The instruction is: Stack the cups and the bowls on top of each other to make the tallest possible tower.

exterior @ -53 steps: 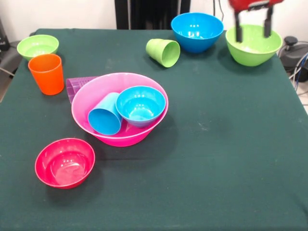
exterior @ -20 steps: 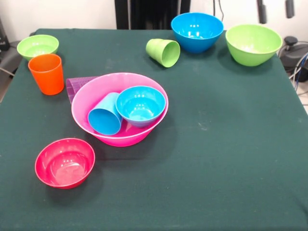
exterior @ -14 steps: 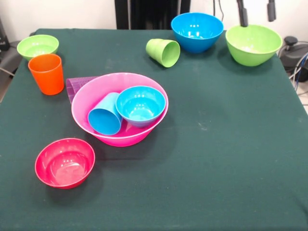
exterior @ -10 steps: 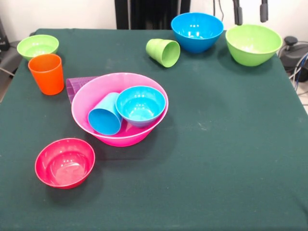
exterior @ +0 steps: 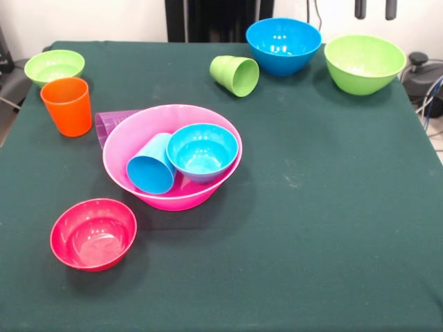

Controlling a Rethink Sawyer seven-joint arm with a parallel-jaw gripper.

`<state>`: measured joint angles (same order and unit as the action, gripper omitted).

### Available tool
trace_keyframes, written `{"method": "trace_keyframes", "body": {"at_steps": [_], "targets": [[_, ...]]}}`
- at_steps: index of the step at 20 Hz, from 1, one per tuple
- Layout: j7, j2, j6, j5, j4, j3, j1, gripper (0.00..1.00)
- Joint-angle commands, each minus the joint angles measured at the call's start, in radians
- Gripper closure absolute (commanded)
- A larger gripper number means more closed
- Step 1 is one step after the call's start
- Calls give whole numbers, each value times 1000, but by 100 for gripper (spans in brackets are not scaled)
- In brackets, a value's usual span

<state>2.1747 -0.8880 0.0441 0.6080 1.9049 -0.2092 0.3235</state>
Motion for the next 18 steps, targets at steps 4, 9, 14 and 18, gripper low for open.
{"method": "trace_keyframes", "body": {"at_steps": [4, 9, 14, 18], "targets": [[62, 213, 5, 9, -196, -279, 145, 0], [129, 306, -45, -101, -214, -160, 44, 0], [122, 359, -69, -170, -277, -177, 65, 0], [126, 411, -43, -214, -322, -271, 139, 0]]}}
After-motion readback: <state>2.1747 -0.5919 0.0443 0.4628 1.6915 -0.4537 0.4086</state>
